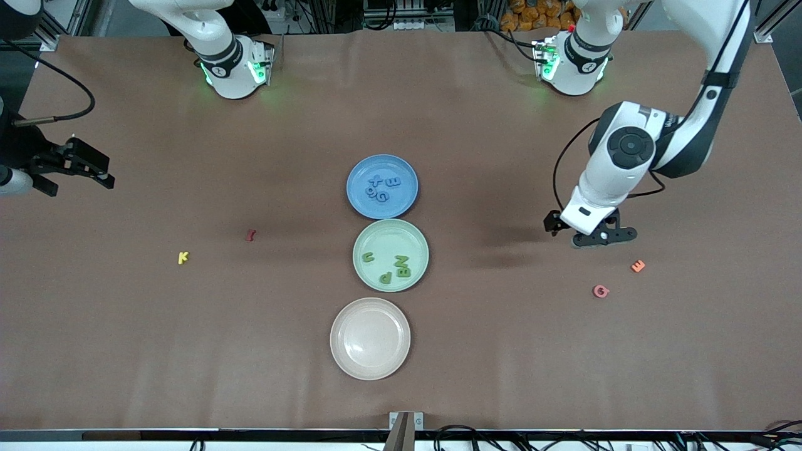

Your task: Sort letters by color into matching plates

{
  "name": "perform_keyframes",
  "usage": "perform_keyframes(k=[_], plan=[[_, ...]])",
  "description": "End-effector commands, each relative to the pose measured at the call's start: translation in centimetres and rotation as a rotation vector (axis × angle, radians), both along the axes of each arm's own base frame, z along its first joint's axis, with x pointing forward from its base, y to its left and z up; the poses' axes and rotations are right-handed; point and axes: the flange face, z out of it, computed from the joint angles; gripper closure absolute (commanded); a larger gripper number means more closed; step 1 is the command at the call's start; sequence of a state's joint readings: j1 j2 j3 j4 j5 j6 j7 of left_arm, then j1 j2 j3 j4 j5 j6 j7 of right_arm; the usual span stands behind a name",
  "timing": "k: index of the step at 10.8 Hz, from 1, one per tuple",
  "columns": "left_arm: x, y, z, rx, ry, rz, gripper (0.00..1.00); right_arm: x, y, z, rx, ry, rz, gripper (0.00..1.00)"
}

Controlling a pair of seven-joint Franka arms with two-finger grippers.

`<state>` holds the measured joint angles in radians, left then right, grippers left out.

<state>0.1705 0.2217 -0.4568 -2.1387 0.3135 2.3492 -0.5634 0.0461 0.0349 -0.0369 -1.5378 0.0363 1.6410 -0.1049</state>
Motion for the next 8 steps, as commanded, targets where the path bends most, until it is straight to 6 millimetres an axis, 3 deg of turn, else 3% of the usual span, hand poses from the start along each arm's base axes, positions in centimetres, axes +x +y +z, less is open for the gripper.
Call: perform_keyframes(k=[1,5,8], plan=[[2.6,0.9,6.6,0.039,0.073,-0.110,0.00,-0.5,0.2,0.4,0.018,-0.003,0.013,0.00],[3.8,2.1,18.0,0.001,0.070,-0.074,0.00,-0.5,0.3,0.3,0.018,0.002,0.017,0.00],[6.0,7.8,24.3,-0.116,-0.026,-0.042,0.00,-0.4,0.4,0.2,0.018,0.003,0.018,0.00]])
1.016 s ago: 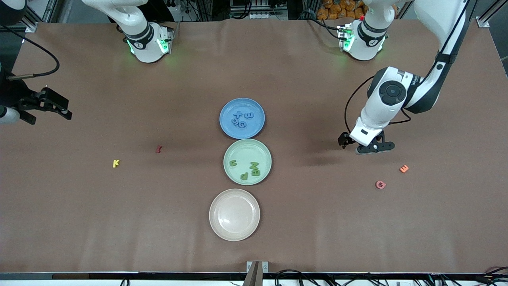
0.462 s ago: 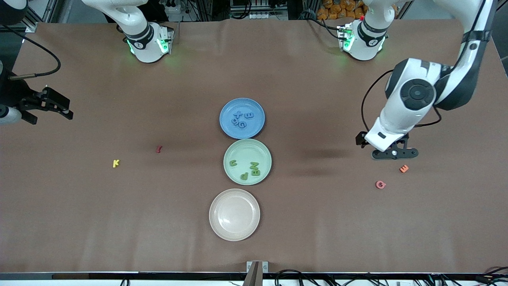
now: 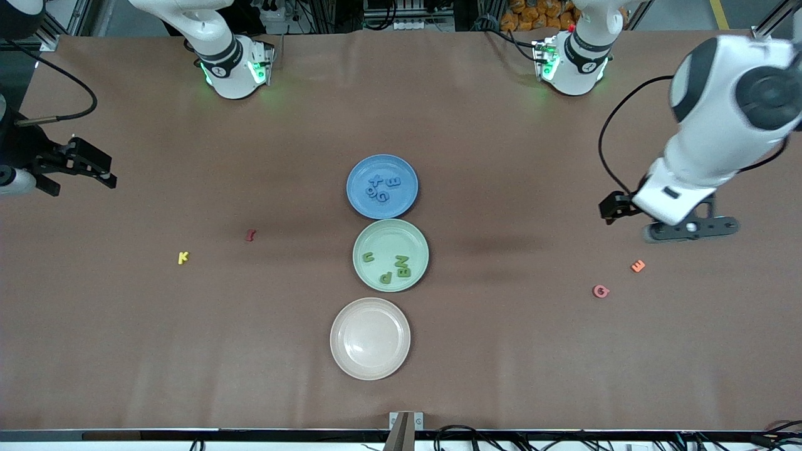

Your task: Sort letters by color into matching plates

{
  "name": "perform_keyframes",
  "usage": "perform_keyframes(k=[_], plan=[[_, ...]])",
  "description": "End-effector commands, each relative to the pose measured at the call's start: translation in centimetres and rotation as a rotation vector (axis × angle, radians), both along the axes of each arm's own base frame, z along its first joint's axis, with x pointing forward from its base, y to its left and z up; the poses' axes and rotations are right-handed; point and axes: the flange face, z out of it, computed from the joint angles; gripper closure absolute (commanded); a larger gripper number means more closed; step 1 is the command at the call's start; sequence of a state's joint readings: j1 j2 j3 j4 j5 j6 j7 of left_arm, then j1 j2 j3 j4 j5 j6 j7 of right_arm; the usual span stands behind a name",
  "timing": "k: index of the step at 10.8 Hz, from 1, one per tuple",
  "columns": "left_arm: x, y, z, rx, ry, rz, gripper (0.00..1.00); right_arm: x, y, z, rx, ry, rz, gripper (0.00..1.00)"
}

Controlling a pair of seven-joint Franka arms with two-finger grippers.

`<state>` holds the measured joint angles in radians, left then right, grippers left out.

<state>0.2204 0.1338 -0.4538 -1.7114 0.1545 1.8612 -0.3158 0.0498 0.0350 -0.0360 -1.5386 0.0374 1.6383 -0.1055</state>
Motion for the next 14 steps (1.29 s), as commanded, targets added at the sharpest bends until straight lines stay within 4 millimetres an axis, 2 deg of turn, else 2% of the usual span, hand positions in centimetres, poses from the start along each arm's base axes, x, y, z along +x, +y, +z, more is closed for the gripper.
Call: perform_keyframes(k=[1,2,3,4,5,9,10,11,14], plan=[[1.8,7.1,6.3,-0.104,-0.054,-0.015,0.00,-0.4,0.2,0.3,0.017,0.000,0.013,0.00],[1.8,8.1,7.5,-0.098,-0.040,-0.064,0.00,-0.4,0.2,0.3,0.017,0.000,0.013,0.00],[1.5,8.0,7.8,-0.097,-0.029,-0.112,0.00,-0.4,0.2,0.3,0.017,-0.003,0.013,0.00],[1.6,9.6,7.9,-0.093,-0.026,-0.095,0.00,-0.4,0.2,0.3,0.017,-0.003,0.013,0.00],[1.5,10.1,7.9,-0.086,-0.018,-0.087,0.00,-0.4,0.2,0.3,0.018,-0.003,0.011,0.00],[0.9,10.8,8.1,-0.071,0.007,-0.076,0.00,-0.4,0.3,0.0,0.017,0.005,0.013,0.00],[0.6,10.7,8.7,-0.067,-0.003,-0.075,0.00,-0.4,0.3,0.0,0.018,0.005,0.011,0.00],[-0.2,11.5,9.8,-0.062,-0.019,-0.059,0.00,-0.4,0.4,0.0,0.017,0.008,0.014,0.00],[-3.0,9.9,11.8,-0.047,-0.015,-0.110,0.00,-0.5,0.7,0.0,0.018,0.008,0.016,0.00]])
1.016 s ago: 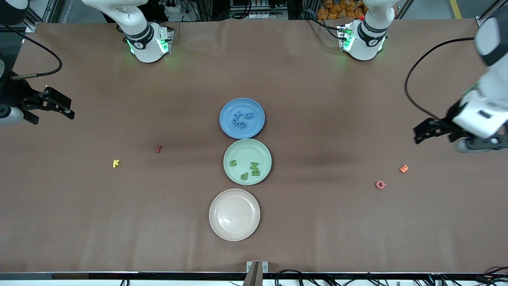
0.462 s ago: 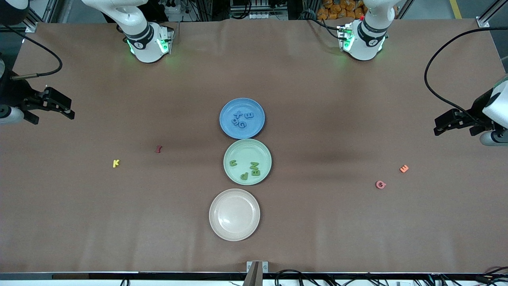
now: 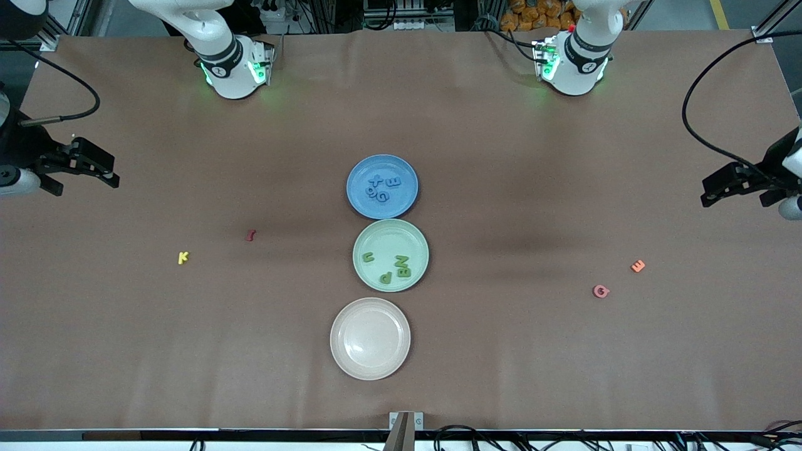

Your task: Sort letters by color into matching plates

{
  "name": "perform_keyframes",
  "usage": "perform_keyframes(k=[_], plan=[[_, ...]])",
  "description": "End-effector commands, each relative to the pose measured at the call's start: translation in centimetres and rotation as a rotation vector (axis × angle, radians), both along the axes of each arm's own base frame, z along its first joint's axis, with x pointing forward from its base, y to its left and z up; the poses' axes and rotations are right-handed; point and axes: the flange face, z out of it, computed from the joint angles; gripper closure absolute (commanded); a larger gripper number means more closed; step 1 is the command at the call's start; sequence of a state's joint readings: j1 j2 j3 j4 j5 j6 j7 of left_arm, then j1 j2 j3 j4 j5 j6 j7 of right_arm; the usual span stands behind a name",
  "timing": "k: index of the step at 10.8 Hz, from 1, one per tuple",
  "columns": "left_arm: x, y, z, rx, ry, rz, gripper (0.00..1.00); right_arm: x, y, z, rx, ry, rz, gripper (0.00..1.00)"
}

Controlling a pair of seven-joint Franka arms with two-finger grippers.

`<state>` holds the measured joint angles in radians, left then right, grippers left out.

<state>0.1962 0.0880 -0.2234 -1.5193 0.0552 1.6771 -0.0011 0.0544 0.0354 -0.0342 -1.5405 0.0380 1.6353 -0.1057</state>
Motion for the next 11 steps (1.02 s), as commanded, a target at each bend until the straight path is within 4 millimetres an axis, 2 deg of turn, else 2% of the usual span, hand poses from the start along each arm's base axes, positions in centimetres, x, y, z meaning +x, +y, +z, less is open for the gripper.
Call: perform_keyframes(k=[1,4,6,7,11], plan=[[-3.8,-1.3,2.8,-0.004,-0.005,-0.039,0.00,-0.4,0.3,0.1,0.017,0.003,0.009,0.00],[-4.8,-1.4,3.2,-0.005,-0.005,-0.046,0.00,-0.4,0.3,0.1,0.017,0.003,0.009,0.00],[-4.1,-2.3,2.3,-0.026,0.032,-0.056,0.00,-0.4,0.4,0.0,0.017,0.004,0.008,0.00],[-3.9,-3.2,2.7,-0.032,0.028,-0.070,0.00,-0.4,0.5,0.0,0.017,0.004,0.009,0.00],[-3.7,-3.4,2.9,-0.074,0.025,-0.063,0.00,-0.4,0.5,0.0,0.016,0.004,0.009,0.00]])
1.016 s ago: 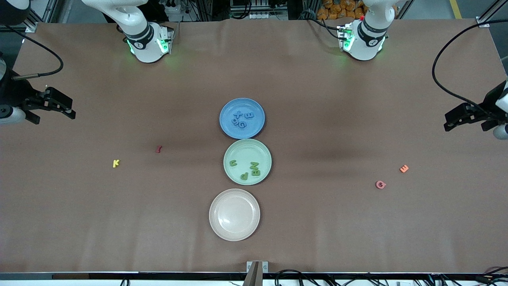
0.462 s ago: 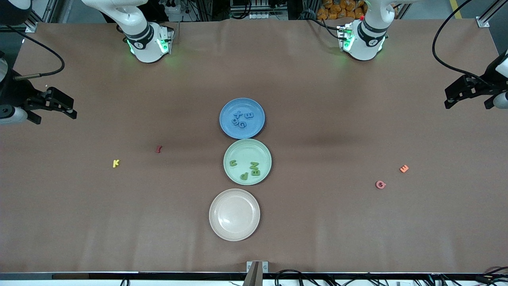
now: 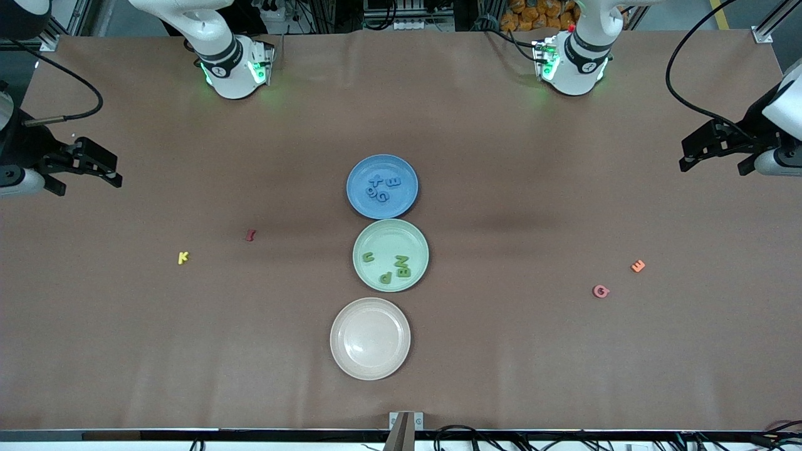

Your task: Sort letters by color into matching plates

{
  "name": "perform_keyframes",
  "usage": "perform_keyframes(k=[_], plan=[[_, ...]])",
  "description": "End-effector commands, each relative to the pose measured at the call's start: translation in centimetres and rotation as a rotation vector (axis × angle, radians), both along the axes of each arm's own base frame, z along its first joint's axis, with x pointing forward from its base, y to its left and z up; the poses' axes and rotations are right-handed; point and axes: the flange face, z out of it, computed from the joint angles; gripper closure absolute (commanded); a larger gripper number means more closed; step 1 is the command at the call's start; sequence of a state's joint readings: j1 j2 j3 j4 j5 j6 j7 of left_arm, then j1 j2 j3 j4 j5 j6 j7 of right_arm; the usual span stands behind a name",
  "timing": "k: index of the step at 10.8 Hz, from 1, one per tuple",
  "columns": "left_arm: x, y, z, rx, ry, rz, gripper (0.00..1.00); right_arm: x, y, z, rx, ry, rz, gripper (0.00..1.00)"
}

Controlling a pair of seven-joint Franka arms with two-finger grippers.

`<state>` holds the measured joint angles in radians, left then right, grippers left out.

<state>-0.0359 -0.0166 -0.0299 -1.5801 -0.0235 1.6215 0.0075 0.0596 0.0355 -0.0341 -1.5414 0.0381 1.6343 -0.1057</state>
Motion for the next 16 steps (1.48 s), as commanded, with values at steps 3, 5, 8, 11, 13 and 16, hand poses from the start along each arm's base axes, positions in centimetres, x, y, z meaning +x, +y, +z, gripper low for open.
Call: perform_keyframes(k=[3,5,8,11,13,16], plan=[[0.7,1.2,0.2,0.025,0.001,-0.017,0.00,-0.4,-0.1,0.5,0.005,-0.006,0.010,0.00],[0.7,0.8,0.2,0.026,-0.001,-0.023,0.00,-0.4,-0.1,0.5,0.003,-0.007,0.010,0.00],[0.7,0.4,0.2,0.039,-0.005,-0.046,0.00,-0.5,-0.4,0.7,0.002,-0.011,0.007,0.00],[0.9,0.5,0.4,0.049,-0.025,-0.059,0.00,-0.9,-0.4,0.9,-0.001,-0.012,0.009,0.00],[1.0,0.7,0.5,0.048,-0.031,-0.056,0.00,-1.5,-0.4,1.0,0.000,-0.012,0.008,0.00],[1.2,0.8,0.7,0.048,-0.055,-0.055,0.00,-1.6,-0.2,1.0,0.000,-0.011,0.010,0.00]])
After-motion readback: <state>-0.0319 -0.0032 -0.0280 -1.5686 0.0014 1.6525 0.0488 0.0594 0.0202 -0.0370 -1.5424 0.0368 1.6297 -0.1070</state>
